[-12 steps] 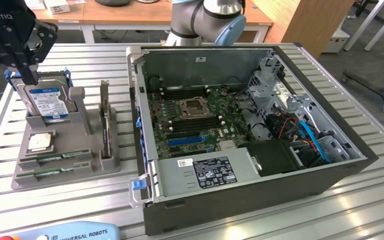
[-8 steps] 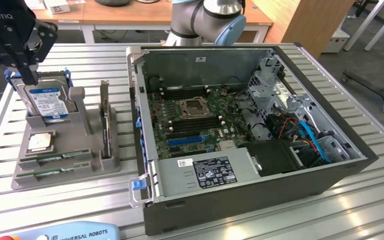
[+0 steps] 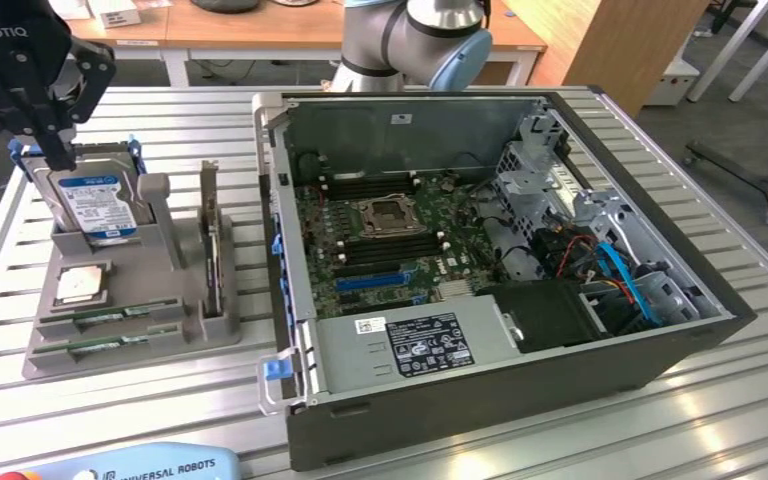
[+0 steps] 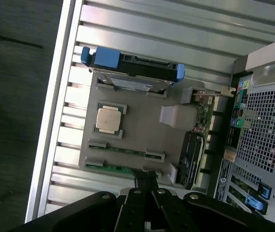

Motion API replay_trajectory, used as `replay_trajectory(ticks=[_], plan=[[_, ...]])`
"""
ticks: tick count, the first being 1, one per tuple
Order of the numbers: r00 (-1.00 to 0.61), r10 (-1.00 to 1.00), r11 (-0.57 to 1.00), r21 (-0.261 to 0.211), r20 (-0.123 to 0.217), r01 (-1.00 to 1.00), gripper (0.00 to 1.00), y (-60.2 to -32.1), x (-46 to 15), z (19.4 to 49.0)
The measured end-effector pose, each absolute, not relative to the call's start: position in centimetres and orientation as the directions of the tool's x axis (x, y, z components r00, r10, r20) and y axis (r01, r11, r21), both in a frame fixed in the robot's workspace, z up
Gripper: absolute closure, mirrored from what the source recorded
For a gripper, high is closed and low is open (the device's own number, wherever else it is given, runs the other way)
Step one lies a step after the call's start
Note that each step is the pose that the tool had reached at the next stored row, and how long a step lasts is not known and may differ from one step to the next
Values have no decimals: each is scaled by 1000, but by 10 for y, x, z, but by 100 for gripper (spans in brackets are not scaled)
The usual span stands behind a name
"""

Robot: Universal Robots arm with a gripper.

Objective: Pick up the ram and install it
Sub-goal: 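Pick up the ram and move it above insertion slot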

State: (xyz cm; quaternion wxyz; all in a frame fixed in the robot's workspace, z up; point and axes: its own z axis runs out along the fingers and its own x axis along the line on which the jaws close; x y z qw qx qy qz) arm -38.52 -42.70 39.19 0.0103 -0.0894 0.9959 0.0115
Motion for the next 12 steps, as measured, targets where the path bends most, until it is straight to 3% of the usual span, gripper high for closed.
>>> replay_trajectory(ticks=[12], plan=[[-957,-290,957,20,-22,-291,90,-427,-385,392]])
